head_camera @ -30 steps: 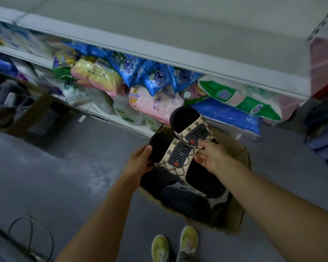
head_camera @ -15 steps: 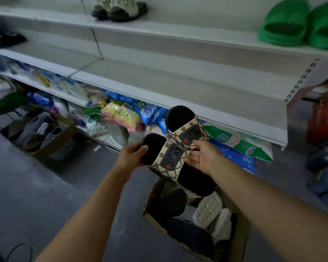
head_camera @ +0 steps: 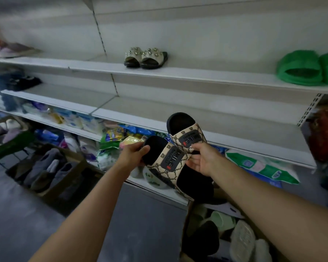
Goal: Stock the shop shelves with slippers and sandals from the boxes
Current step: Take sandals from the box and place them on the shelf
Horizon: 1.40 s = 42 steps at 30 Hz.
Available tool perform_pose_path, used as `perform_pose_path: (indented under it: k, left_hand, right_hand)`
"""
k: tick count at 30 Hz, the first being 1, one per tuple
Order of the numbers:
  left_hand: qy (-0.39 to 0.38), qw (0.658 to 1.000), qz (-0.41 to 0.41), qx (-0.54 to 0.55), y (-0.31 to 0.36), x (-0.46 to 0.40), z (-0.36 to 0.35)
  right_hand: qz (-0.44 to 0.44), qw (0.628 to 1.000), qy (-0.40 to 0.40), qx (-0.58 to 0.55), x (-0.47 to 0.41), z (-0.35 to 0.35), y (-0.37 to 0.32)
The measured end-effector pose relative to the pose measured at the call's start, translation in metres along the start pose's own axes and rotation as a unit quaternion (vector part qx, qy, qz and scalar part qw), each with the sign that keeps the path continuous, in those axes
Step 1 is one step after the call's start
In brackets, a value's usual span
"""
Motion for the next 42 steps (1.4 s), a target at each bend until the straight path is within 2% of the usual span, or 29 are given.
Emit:
perform_pose_path:
  k: [10, 16, 20, 23, 27, 34, 39, 42]
  left_hand:
    - [-0.091, 0.995, 0.001, -0.037, 0.018, -0.059, 0.092]
    - [-0.153, 0.987, -0.011, -0.041, 0.036, -0.068, 0.087]
    - [-0.149, 0.988, -0.045, -0.014, 0.068, -0.081, 0.072]
    - [-0.179, 0.982, -0.063, -0.022, 0.088, -0.084, 0.049]
    - [-0.23, 0.969, -0.079, -0.027, 0.111, -0.076, 0.015]
    - [-0.305, 0.947, -0.087, -0.042, 0.152, -0.07, -0.038]
    - [-0.267, 0.958, -0.097, -0.03, 0.181, -0.073, -0.072]
    - [-0.229, 0.968, -0.1, -0.018, 0.189, -0.08, -0.091]
  right_hand:
    - [0.034, 0.998, 0.051, -0.033, 0.005, -0.101, 0.002]
    - [0.067, 0.993, 0.094, -0.037, 0.019, -0.105, -0.013]
    - [0.13, 0.979, 0.152, 0.034, 0.032, -0.082, -0.046]
    - [0.175, 0.944, 0.228, 0.163, 0.047, -0.058, -0.078]
    - [0.222, 0.898, 0.239, 0.295, 0.076, -0.05, -0.119]
    - [0.307, 0.769, 0.275, 0.489, 0.123, -0.041, -0.197]
    - [0.339, 0.711, 0.255, 0.56, 0.146, -0.038, -0.242]
    - [0.344, 0.699, 0.216, 0.588, 0.151, -0.034, -0.262]
Point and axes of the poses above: each hand's wrist, its own x-axis away from the middle knuckle, its own z-axis out of the back of the hand, y = z × x, the point moved 10 cm from there along -x, towards the middle knuckle, and after that the axes turned 8 degrees about -z, right-handed, at the moved point
